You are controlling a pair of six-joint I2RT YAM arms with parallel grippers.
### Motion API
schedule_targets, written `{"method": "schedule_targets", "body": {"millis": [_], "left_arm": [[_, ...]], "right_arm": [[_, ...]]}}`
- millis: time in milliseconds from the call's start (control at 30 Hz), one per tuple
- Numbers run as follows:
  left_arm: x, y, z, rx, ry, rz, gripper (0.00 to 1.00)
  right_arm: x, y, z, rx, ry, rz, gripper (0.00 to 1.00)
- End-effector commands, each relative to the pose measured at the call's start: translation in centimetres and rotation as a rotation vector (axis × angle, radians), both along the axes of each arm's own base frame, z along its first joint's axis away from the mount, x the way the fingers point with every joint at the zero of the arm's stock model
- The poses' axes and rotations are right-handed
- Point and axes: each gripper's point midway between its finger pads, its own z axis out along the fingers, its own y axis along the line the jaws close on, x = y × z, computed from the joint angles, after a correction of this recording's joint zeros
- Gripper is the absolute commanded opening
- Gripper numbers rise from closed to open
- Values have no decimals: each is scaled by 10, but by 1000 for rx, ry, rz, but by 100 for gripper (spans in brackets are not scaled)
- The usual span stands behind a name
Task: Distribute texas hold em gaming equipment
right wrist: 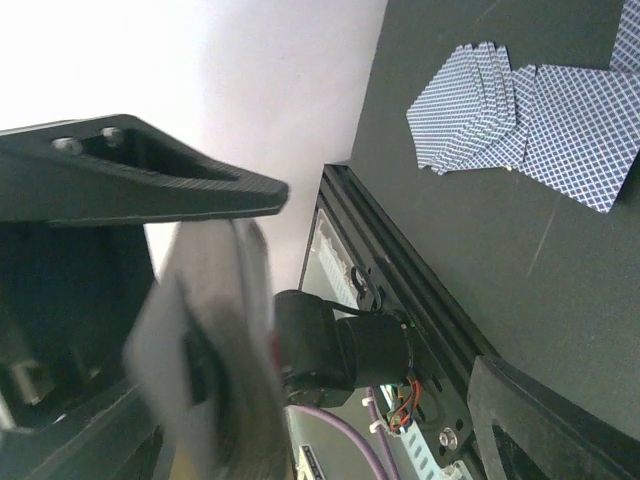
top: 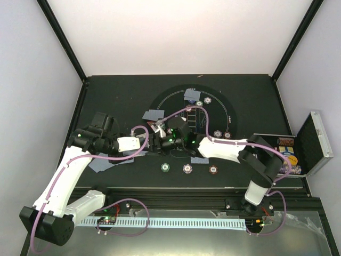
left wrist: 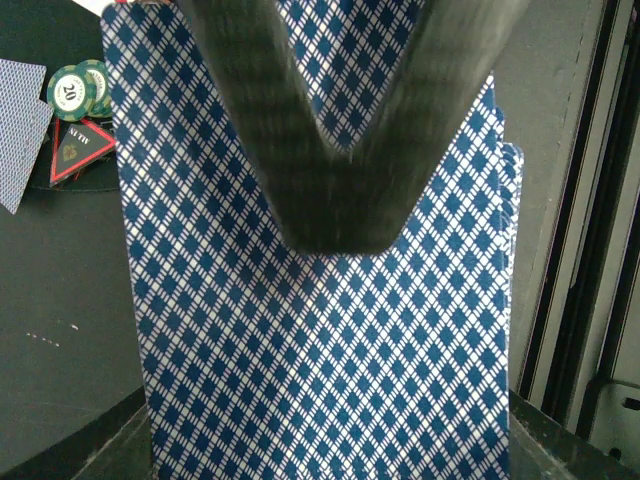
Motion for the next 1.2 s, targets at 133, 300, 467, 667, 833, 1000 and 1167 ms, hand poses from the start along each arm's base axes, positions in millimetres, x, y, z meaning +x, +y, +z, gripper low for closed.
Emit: {"method": "schedule_targets", "body": {"millis": [133, 300, 467, 667, 833, 1000, 1167], "left_arm": [[1, 1, 9, -3, -25, 3, 1], [1, 2, 9, 0, -28, 2, 1], [1, 1, 7, -2, -21, 3, 2], [1, 1, 7, -4, -21, 4, 1], [2, 2, 7, 2, -23, 4, 2], [1, 2, 5, 5, -21, 6, 2], [0, 3, 4, 10, -20, 7, 2]], "right_arm": [[1, 17, -13, 17, 36, 36, 71], [12, -6, -26, -10, 42, -21, 51], [16, -22, -28, -51, 12, -45, 34], [17, -27, -17, -48, -17, -57, 17], [25, -34, -3, -32, -49, -80, 3], [60, -69, 4, -118, -159, -137, 1], [126, -119, -17, -558, -466, -196, 1]]}}
